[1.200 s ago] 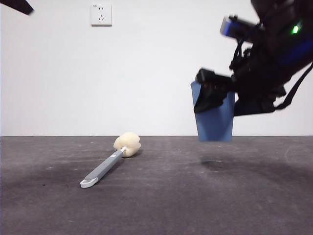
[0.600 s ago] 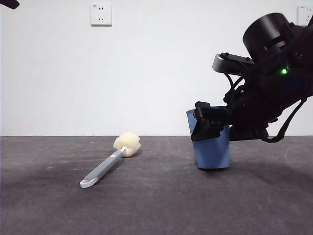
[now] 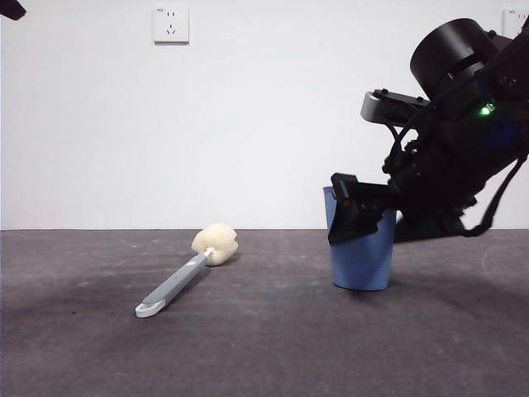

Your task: Pick up the cup brush,pick up the cup,insert the brush into the cup,clean the cup,put the cup brush back,put the cup back to the fixed position on the table

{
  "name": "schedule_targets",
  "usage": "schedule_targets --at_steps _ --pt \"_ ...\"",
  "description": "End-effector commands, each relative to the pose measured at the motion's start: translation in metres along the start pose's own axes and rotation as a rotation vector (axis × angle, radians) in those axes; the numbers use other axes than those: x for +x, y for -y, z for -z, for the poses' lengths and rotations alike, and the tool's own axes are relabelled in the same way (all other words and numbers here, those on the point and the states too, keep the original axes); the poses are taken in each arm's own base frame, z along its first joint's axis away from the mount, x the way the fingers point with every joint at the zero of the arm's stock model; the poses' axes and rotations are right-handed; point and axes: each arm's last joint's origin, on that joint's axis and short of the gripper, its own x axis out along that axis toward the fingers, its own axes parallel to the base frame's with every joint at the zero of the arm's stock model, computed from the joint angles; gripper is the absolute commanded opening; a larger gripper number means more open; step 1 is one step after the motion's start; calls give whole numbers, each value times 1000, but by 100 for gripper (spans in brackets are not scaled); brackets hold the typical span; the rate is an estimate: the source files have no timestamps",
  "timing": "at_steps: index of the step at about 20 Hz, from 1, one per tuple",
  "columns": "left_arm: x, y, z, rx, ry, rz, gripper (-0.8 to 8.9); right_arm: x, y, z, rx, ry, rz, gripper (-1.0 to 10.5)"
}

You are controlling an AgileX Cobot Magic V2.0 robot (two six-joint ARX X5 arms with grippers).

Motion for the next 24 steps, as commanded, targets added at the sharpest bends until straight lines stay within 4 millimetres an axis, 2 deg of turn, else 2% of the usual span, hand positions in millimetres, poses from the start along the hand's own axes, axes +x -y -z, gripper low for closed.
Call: schedule_targets --at_steps 1,5,8,11,15,19,20,21,22,23,24 --pt "1 -1 1 8 -4 -4 377 -5 0 5 13 -22 -1 545" --pt "1 -1 1 8 -4 -4 377 -24 -1 -10 11 27 -1 546" --pt "1 -1 2 8 -5 -4 377 -51 -4 -18 23 -4 -9 545" --pt "1 -1 2 12 -10 -6 377 -93 -10 -21 112 -87 -27 544" --pt "1 -1 2 30 -11 -5 377 -155 -23 -25 112 -153 -166 536" --pt "1 -1 2 56 -14 -4 372 -203 -27 -34 118 -162 -221 531" --pt "1 -1 3 56 -18 -4 355 -212 -27 -36 120 -166 -241 530" --pt "2 -1 3 56 -24 -6 264 -219 -27 -38 120 -169 -241 507" --pt "2 -1 4 56 -28 -8 138 -224 -26 -38 120 -172 -241 374" --pt "2 -2 4 56 -32 -9 9 -228 -26 -38 118 -179 -240 150" --pt "2 -2 4 56 -34 -10 -8 -230 -26 -36 117 -187 -239 -19"
